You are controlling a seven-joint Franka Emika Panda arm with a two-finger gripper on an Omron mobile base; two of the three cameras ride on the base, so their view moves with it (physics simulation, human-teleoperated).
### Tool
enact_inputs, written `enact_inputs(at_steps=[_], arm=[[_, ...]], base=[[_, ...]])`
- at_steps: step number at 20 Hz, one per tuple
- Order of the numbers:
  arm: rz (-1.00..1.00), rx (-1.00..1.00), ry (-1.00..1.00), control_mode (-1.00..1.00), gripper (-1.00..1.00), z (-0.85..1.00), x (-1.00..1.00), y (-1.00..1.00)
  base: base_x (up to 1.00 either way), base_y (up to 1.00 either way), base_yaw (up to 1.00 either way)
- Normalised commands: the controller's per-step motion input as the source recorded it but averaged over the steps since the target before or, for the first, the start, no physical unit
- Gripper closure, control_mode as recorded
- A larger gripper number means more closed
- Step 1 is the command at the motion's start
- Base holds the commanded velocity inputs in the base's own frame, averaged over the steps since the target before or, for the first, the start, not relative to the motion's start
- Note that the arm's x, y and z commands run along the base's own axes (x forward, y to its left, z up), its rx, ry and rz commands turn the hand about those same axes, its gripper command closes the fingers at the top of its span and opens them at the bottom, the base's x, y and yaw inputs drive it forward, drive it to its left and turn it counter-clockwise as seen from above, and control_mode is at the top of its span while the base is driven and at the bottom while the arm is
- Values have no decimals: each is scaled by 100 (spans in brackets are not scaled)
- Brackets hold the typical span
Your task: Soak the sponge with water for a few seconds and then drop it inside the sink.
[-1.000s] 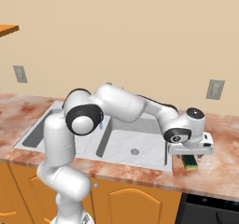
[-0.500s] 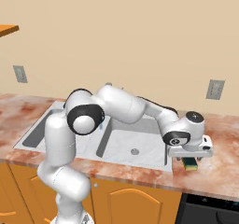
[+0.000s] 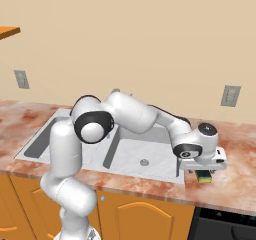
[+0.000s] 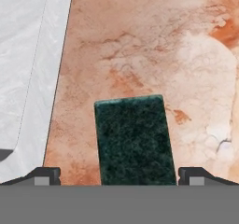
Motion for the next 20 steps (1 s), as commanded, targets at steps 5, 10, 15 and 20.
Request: enact_inputs(at_steps=[5, 10, 15, 20], arm=[[0, 0, -1, -100, -100, 0, 19, 0], [0, 0, 0, -100, -100, 0, 8, 0], [0, 0, 0, -100, -100, -7, 3, -7], [1, 0, 0, -100, -100, -13, 3, -11]], base=[[0, 0, 0], [0, 0, 0], [0, 0, 0], [0, 0, 0]])
